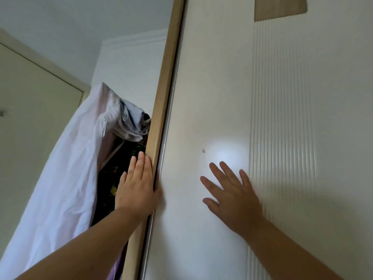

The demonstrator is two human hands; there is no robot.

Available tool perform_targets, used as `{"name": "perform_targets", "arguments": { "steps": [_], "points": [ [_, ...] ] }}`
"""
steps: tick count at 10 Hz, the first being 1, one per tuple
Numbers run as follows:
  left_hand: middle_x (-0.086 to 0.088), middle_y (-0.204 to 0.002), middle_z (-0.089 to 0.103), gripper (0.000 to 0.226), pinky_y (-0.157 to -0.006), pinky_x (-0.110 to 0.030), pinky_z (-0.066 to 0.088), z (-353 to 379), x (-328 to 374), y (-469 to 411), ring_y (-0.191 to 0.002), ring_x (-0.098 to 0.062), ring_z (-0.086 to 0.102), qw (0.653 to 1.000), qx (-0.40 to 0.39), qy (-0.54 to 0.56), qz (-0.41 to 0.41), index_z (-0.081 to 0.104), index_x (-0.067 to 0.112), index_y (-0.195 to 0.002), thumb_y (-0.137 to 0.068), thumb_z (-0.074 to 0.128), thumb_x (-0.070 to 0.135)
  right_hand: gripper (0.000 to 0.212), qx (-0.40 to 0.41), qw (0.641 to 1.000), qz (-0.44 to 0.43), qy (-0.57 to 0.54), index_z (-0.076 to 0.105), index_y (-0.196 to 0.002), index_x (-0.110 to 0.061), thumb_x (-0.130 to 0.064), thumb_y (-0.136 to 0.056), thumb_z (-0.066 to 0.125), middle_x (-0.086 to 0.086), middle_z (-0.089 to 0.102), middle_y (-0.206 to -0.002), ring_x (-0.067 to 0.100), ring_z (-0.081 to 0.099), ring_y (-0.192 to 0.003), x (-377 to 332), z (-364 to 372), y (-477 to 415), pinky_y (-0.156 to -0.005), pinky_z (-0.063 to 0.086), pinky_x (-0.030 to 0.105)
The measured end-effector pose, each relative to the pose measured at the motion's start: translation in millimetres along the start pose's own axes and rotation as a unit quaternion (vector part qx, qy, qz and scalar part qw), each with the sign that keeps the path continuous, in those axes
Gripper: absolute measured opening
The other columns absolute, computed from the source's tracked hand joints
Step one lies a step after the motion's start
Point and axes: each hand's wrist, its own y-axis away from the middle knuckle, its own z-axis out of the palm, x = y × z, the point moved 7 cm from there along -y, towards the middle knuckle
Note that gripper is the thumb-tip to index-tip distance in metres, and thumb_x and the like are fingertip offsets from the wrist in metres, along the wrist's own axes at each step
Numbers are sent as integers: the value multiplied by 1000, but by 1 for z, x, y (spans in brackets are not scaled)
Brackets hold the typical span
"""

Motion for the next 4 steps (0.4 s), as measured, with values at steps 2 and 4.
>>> {"name": "perform_targets", "arguments": {
  "steps": [2,4],
  "points": [
    [-2,-159,-13,89,-118,-43,11,4,-3,0,-146,-18,-14,1000,-15,14,-17,-13,16,-149,-90,44,49,52,-1,1000,14,-6,61,-122,-32,-48,-73,70,2,49,-141,23,44,-132,3,-3,-2,-100,37,52],
    [3,-159,12,98,-112,-57,20,-19,-6,-15,-145,-18,15,995,-67,68,-24,5,26,-150,-77,59,63,41,59,995,50,-63,71,-109,-19,-31,-71,75,14,59,-129,37,51,-123,32,-47,-8,-100,42,52]
  ]
}}
